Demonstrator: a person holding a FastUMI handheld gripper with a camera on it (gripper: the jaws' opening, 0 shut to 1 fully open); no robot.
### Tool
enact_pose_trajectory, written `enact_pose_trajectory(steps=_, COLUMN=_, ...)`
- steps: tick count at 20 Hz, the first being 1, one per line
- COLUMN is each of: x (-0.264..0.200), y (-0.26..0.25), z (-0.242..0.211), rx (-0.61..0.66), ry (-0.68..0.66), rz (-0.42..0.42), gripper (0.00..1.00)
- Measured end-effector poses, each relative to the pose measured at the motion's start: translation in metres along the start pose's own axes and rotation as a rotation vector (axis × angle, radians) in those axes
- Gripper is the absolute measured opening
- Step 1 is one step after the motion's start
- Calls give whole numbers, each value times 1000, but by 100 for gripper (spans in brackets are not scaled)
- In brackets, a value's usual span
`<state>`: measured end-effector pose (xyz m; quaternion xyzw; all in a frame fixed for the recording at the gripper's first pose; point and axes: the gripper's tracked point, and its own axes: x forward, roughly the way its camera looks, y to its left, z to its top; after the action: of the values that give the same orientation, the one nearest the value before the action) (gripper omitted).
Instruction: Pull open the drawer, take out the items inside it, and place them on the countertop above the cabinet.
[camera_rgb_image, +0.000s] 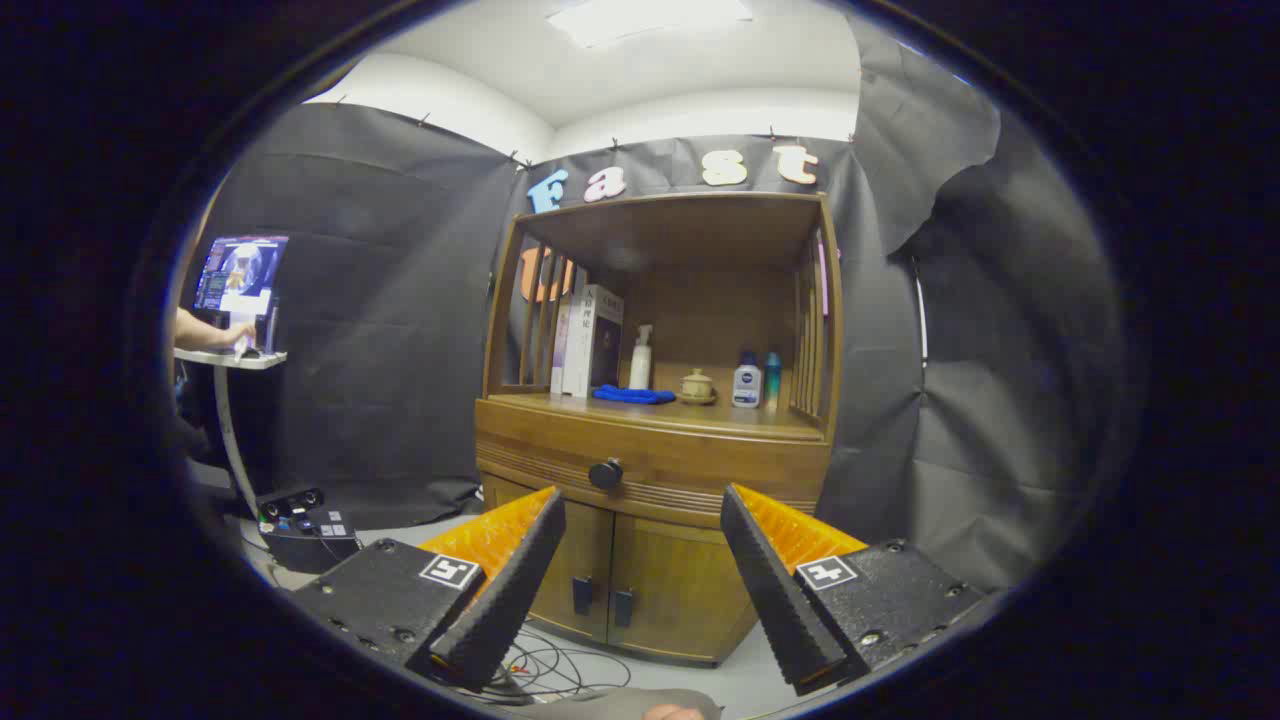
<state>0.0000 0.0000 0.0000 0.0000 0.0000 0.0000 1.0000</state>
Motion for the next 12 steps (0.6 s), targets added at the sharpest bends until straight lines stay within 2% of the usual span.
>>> enact_pose_trajectory(steps=12, x=2, y=-21, z=0, rx=98, ry=11, rz=-49, gripper=100)
